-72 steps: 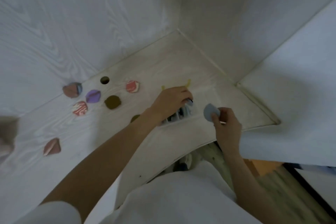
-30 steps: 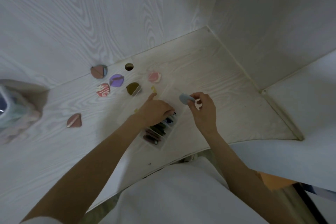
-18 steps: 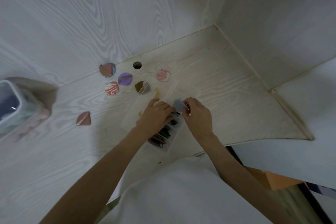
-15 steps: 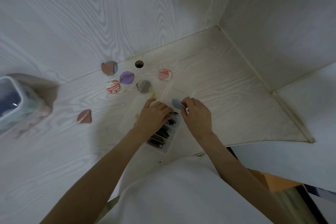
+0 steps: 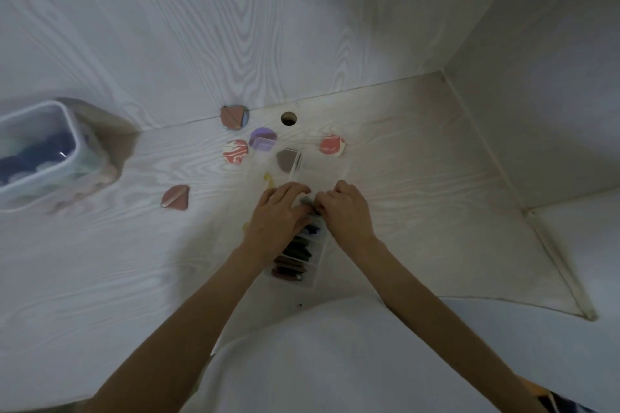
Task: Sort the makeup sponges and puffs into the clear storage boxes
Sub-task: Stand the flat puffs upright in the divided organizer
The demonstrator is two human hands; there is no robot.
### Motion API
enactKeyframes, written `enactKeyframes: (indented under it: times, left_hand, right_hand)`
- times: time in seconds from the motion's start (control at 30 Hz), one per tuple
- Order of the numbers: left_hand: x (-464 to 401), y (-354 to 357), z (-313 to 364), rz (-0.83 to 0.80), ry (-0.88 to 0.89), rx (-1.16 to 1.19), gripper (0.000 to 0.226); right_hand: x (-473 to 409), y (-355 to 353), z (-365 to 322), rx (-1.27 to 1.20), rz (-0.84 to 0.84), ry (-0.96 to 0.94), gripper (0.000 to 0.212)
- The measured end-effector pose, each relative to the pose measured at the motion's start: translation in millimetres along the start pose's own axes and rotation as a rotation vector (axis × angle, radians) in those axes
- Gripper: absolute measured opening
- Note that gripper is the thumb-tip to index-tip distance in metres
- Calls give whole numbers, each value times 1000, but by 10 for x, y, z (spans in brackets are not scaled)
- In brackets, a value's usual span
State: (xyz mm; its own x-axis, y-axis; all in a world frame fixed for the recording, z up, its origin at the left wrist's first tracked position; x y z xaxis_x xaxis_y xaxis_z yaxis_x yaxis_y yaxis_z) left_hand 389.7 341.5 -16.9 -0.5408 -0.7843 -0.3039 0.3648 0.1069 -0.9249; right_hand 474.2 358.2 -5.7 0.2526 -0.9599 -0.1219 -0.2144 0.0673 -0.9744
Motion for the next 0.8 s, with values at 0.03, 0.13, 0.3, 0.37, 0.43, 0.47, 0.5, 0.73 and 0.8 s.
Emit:
enactKeyframes:
  times: [0.03, 0.13, 0.3, 0.37, 0.43, 0.47, 0.5, 0.73, 0.8]
  left_hand:
    - [10, -1, -12, -6, -8, 7, 20]
    - [47, 5, -95, -15, -34, 12, 21]
    - [69, -19, -191, 6, -50, -50, 26]
    - [109, -40, -226, 46, -58, -37, 23]
    - [185, -31, -268, 67, -64, -19, 21]
    - [203, -22, -279, 68, -65, -16, 22]
    - [213, -9, -294, 65, -65, -7, 24]
    - [275, -35, -374, -1, -107, 12, 27]
    - [277, -27, -372, -17, -122, 36, 27]
  right_hand:
    - [-23, 5, -13, -27, -19, -8, 23]
    - [-58, 19, 57, -208, -125, -6, 4]
    - [-358, -265, 143, -451, -37, 23, 9]
    - [-615, -327, 62, -519, -8, -4, 10]
    - [-886, -288, -99, -520, -41, -33, 13]
    - [-1013, -239, -159, -515, -63, -40, 14]
    - [-1143, -190, -215, -517, -85, -48, 15]
    - [-2011, 482, -599, -419, -261, 15, 21]
    - [-2170, 676, -610, -380, -298, 131, 22]
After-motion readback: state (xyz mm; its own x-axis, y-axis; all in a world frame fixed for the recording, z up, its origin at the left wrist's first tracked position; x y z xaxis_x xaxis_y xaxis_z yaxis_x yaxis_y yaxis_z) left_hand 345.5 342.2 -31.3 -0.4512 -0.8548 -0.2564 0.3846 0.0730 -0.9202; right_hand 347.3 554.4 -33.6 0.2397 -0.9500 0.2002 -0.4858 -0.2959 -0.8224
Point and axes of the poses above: each hand's wrist, its own x-axis away from the middle knuckle, its own y-axis out of the palm, z = x × y, the point moved 9 cm from there along -x, towards the middle knuckle, and after that the axes turned 4 degrees about y, right-handed, at the moved point
